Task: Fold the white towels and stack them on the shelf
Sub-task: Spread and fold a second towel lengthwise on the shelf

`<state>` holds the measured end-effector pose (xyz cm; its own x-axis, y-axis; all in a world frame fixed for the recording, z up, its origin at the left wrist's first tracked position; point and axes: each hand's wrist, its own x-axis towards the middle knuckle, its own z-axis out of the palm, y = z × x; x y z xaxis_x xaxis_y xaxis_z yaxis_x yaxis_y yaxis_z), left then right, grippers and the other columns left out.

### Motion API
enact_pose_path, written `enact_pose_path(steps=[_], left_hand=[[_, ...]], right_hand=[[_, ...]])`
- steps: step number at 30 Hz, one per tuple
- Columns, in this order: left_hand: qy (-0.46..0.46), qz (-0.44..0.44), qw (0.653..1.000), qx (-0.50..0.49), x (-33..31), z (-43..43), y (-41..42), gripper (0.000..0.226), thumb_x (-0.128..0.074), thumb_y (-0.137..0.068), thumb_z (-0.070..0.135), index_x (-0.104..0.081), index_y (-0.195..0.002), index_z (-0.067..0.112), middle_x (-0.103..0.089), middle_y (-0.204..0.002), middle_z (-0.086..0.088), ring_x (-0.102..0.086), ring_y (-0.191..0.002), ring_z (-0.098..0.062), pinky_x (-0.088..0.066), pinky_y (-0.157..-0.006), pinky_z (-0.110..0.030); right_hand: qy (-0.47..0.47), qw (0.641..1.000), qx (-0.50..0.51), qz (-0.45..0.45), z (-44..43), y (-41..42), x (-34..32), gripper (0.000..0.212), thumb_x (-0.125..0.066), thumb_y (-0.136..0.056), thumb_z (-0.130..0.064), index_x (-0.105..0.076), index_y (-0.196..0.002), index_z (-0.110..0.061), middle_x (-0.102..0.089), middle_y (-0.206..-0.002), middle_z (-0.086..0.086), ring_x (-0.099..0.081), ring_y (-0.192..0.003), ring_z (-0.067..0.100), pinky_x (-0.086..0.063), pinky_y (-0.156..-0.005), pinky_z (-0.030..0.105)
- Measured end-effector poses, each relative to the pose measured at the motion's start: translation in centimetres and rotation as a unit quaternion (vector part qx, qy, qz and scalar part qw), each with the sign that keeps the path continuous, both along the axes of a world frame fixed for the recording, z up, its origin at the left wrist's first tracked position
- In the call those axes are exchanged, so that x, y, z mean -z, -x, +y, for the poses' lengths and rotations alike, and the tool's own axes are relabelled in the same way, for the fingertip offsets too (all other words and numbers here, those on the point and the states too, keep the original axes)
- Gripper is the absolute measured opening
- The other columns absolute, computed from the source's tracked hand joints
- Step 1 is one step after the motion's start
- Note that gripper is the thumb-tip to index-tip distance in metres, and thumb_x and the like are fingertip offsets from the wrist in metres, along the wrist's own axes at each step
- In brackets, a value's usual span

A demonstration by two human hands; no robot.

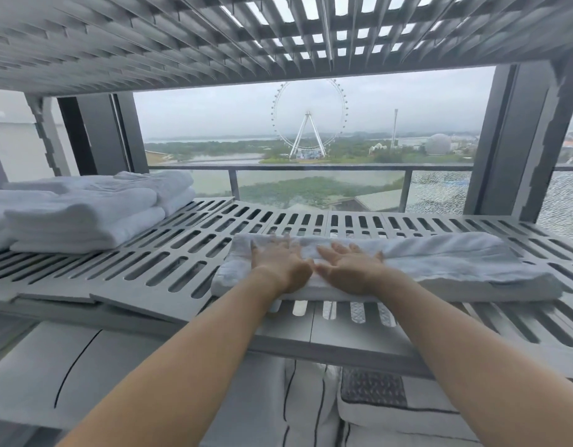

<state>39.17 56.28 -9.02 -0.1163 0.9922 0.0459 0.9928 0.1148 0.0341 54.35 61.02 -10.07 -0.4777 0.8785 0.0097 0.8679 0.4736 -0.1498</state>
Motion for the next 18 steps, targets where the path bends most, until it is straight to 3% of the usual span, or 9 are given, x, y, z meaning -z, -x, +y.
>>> enact_pose_path(steps=[2, 5, 11, 18], left_hand=[[-0.001, -0.033, 0.999, 0.031, 0.4, 0.3, 0.3, 0.056, -0.012, -0.095, 0.041, 0.000, -0.147, 0.026, 0.005, -0.157, 0.004, 0.006, -0.143, -0.016, 0.007, -0.111, -0.051], [0.021, -0.070, 0.997, 0.012, 0.6, 0.3, 0.6, 0.058, -0.012, -0.093, 0.052, 0.001, -0.147, 0.032, 0.005, -0.157, 0.004, 0.004, -0.143, -0.017, 0.008, -0.111, -0.051], [0.042, -0.035, 0.999, 0.001, 0.3, -0.2, 0.3, 0.070, -0.010, -0.084, 0.071, 0.004, -0.145, 0.038, 0.006, -0.157, -0.003, 0.003, -0.143, -0.024, 0.004, -0.111, -0.053], [0.055, -0.039, 0.998, 0.008, 0.1, -0.3, 0.3, 0.072, -0.012, -0.084, 0.072, 0.005, -0.145, 0.037, 0.010, -0.156, 0.000, 0.007, -0.143, -0.021, 0.006, -0.111, -0.054]], right_hand=[[0.004, 0.999, -0.019, 0.045, 0.0, -0.4, -0.1, 0.054, -0.017, -0.091, -0.058, -0.014, -0.142, -0.043, -0.003, -0.156, -0.010, 0.001, -0.142, 0.018, 0.009, -0.108, 0.059], [0.020, 0.992, -0.027, 0.119, 0.1, -1.1, -0.4, 0.045, -0.020, -0.097, -0.044, -0.029, -0.140, -0.038, -0.014, -0.155, -0.006, -0.007, -0.142, 0.013, 0.000, -0.114, 0.052], [0.004, 0.999, 0.042, -0.002, 0.3, -4.3, -0.1, 0.062, -0.015, -0.086, -0.068, -0.009, -0.143, -0.043, -0.001, -0.156, -0.007, 0.002, -0.142, 0.017, 0.007, -0.111, 0.051], [0.003, 0.999, 0.035, -0.001, -0.1, -5.6, 0.2, 0.072, -0.014, -0.081, -0.074, -0.007, -0.144, -0.039, -0.001, -0.156, -0.004, 0.002, -0.142, 0.021, 0.005, -0.110, 0.053]])
